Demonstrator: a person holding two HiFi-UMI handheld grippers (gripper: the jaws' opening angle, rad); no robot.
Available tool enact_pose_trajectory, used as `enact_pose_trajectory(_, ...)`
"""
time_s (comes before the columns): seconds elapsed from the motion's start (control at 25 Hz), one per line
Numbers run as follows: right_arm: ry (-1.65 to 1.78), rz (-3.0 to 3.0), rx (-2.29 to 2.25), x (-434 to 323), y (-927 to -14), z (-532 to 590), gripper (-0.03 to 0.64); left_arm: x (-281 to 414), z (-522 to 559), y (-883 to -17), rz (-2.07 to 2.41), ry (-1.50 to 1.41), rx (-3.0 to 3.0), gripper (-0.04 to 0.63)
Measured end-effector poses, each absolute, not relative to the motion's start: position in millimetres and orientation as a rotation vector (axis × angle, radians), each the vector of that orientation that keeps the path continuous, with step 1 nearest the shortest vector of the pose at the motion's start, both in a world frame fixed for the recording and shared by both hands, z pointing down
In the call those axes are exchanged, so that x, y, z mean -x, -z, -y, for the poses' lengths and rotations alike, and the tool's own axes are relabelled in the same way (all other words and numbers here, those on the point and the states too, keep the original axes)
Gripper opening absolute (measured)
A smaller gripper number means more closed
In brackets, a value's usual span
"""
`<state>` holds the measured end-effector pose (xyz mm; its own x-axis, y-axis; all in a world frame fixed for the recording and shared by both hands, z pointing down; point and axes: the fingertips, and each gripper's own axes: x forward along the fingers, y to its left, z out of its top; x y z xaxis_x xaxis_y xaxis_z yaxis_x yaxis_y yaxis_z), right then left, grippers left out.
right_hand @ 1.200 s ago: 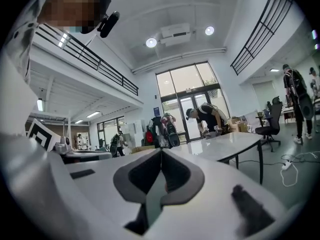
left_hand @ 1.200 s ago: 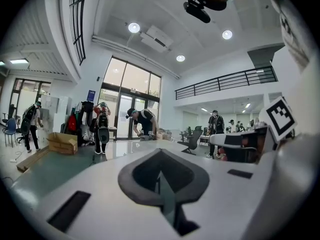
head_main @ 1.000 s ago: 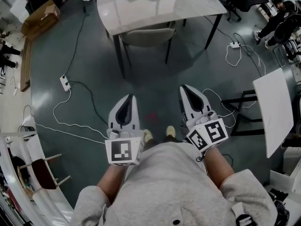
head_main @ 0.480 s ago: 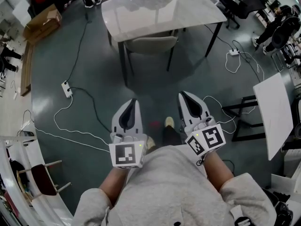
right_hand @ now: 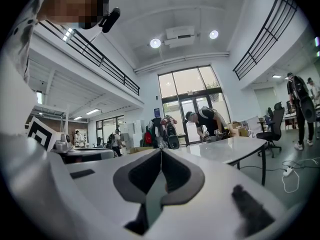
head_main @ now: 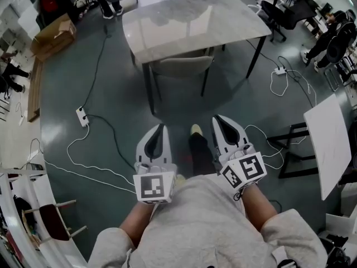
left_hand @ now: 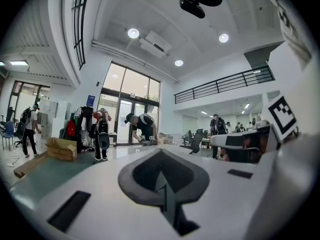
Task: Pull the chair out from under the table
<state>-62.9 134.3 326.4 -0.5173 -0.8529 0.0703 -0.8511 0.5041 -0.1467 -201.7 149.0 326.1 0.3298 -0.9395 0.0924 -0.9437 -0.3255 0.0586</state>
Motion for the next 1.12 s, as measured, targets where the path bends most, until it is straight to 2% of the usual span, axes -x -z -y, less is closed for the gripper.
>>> enact_pose_trajectory(0.44,0.284,-2.742,1.519,55,-354,-15,0.025,197,-32,-354,1.767,-0.128,-2.431,0.012)
enact_pose_trajectory(1.12,0.429,-2.763,1.542,11,-380,123,0.025,146,110,-387,1.664,-0.254,-2.383,0.014)
